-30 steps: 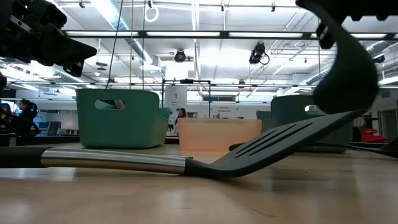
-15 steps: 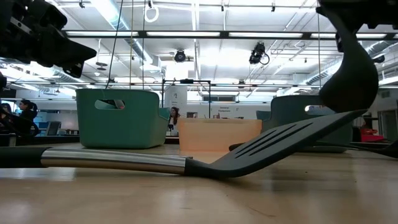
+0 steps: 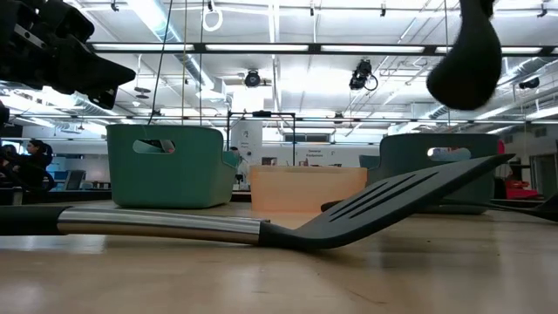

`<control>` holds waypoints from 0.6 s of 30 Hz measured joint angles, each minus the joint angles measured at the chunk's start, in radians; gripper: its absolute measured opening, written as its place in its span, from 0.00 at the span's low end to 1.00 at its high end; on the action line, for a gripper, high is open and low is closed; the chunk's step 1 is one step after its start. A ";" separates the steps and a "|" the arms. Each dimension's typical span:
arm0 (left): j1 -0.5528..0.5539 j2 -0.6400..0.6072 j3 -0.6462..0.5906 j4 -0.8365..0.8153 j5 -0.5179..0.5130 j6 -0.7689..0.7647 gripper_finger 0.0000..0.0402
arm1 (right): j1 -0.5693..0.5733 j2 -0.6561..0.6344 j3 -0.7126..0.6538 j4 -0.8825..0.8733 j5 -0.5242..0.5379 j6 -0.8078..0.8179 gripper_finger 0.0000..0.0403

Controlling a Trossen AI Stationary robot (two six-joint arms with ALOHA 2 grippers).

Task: Pick & Place Kitchen Items
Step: Put the bottom black serving spoon into the blue bin

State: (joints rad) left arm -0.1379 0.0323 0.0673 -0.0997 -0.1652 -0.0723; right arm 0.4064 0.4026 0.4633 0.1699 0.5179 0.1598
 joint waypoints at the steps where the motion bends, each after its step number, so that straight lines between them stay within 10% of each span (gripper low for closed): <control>1: 0.000 0.000 0.000 0.000 -0.002 0.000 0.03 | 0.000 0.039 0.050 -0.020 0.015 -0.015 0.14; 10: 0.000 0.000 0.000 0.001 -0.003 -0.006 0.03 | -0.106 0.382 0.544 -0.549 0.421 0.057 0.14; 18: 0.000 0.000 0.000 0.000 -0.003 -0.006 0.03 | -0.385 0.506 0.574 -0.659 0.328 0.183 0.14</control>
State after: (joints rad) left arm -0.1379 0.0322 0.0673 -0.0994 -0.1677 -0.0788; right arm 0.0214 0.9083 1.0374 -0.4892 0.8459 0.3429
